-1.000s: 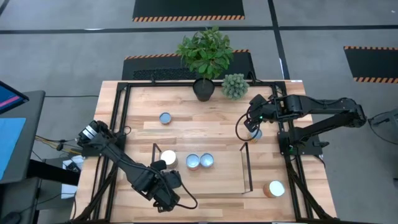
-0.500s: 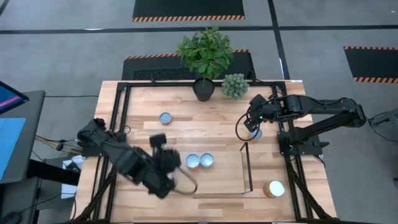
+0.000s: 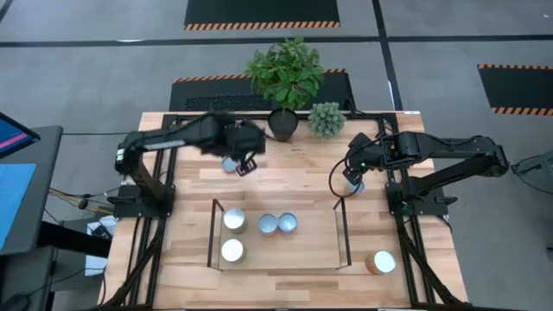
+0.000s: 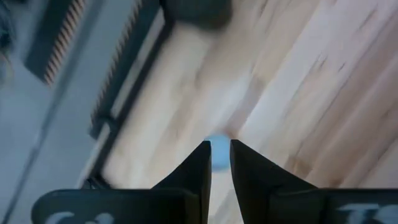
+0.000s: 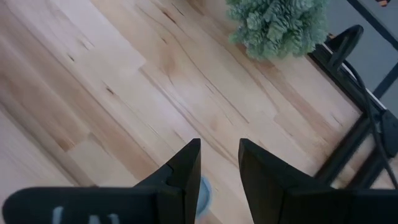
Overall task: Pick and place cans onto a shelf
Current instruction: Put the yellow pineapple can on the shelf
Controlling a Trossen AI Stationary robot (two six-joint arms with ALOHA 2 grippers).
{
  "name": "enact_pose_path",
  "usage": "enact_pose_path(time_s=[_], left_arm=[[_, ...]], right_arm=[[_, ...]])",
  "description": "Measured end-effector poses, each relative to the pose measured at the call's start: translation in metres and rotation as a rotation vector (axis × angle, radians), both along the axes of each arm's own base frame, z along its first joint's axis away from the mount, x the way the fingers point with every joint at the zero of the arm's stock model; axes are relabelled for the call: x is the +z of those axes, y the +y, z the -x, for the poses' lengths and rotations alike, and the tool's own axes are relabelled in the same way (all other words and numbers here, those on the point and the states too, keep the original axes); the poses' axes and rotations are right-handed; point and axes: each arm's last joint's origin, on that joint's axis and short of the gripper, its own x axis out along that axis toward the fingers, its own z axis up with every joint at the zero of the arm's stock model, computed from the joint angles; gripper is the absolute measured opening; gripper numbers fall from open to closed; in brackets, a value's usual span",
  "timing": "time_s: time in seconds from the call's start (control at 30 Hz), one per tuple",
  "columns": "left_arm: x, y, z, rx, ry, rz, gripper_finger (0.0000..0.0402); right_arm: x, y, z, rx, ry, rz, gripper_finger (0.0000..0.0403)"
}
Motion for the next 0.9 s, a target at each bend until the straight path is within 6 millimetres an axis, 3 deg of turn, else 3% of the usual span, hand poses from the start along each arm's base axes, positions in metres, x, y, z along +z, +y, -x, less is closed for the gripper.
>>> enact_pose_path(time_s=[0.17,0.33,0.53,0.9], left_arm=[[-0.055,0.053,0.005,0.057,0.119,0.248,0.0051],[-0.11,0.08,0.009,0.097,0.057,0.508,0.0051],[-0.149,0.085,0.012,0.119,0.004,0.585,0.0051],[-0.187,0.083,0.023,0.168,0.064,0.46,0.0053]], right_arm=[[-0.002,0.0,0.005,0.0,0.055,-0.001,0.0131],[-0.002,0.0,0.008,-0.001,0.084,-0.002,0.0131],[-0.003,0.0,0.008,0.008,0.099,0.002,0.0131],[-0.003,0.0,0.008,0.011,0.1,0.004,0.0131]])
